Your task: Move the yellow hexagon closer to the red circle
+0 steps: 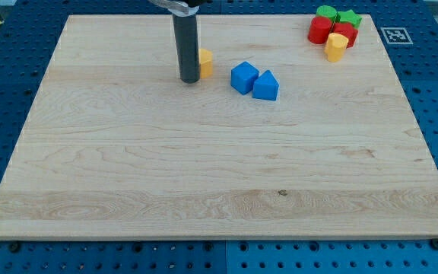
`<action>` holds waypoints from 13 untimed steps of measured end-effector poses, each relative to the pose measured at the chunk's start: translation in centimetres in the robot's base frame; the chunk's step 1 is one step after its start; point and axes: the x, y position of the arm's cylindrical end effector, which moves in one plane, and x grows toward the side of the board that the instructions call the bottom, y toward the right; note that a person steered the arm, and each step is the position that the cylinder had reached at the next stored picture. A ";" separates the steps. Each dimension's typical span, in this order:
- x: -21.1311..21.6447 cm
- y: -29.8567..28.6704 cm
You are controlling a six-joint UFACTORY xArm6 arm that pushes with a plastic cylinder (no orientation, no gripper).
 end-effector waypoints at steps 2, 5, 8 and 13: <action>-0.4 0.6; -1.1 -1.1; -1.2 -1.0; -3.4 7.4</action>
